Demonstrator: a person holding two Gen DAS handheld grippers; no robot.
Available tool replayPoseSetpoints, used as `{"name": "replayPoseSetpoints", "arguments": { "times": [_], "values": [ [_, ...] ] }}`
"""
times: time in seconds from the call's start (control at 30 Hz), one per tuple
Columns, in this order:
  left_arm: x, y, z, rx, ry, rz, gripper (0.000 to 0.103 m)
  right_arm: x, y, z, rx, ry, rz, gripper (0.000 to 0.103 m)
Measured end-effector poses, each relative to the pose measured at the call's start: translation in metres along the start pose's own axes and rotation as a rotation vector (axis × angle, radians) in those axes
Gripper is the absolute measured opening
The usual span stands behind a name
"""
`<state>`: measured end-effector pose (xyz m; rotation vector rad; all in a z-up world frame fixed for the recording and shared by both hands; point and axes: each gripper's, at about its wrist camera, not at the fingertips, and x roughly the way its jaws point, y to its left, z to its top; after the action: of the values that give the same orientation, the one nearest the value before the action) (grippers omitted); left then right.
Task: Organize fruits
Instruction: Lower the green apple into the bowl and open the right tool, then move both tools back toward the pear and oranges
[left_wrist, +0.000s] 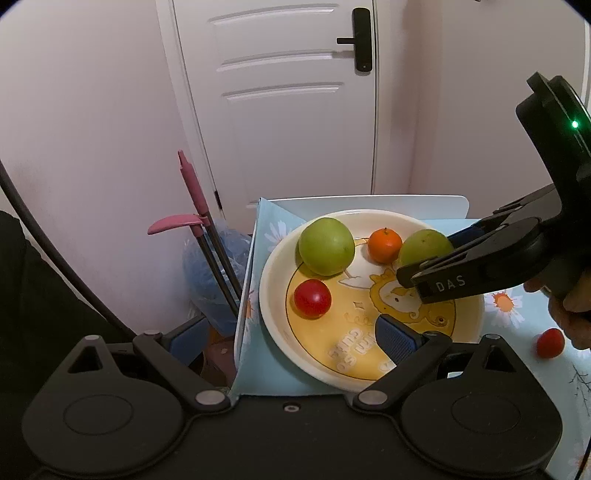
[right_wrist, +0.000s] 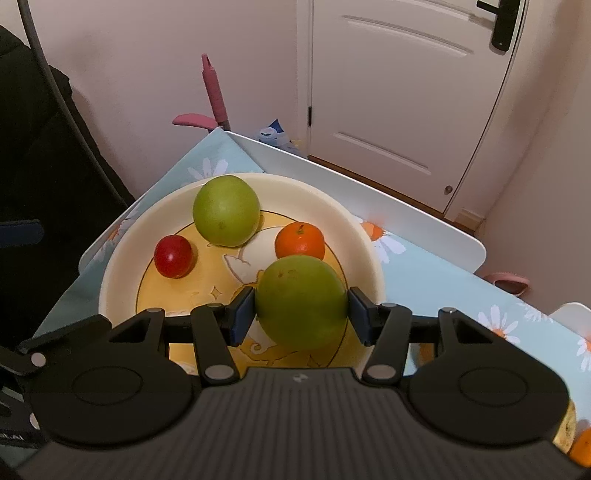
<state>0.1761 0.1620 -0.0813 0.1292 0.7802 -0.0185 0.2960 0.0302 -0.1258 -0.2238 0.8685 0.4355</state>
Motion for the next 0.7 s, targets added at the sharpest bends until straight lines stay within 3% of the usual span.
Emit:
{"name": "replayPoseSetpoints", "arguments": {
  "times": [0.1,0.17,0.4,0.7],
  "values": [
    [0.0,-0.002,0.0,0.01,0.004,-0.001,0.099,-0.015,0.002,0.001,-0.005,-0.086,-0.051,0.103],
    [-0.002,-0.005,-0.001,0.02,0.006,-0.001,0.099,-0.024,0.0,0.0,0.004,-0.12,-0.066,0.103],
    [-0.009,-0.011,-0.002,0.051,0.007,-0.012,0.099,-0.043,-0.012,-0.008,0.104,-0.085,-0.055,0.103],
    [-0.028,-0.021,0.007,0.072,-0.012,-0.048,0.099,-0.09,-0.017,-0.018,0.158,-0.115,-0.09,0.103]
  ]
}}
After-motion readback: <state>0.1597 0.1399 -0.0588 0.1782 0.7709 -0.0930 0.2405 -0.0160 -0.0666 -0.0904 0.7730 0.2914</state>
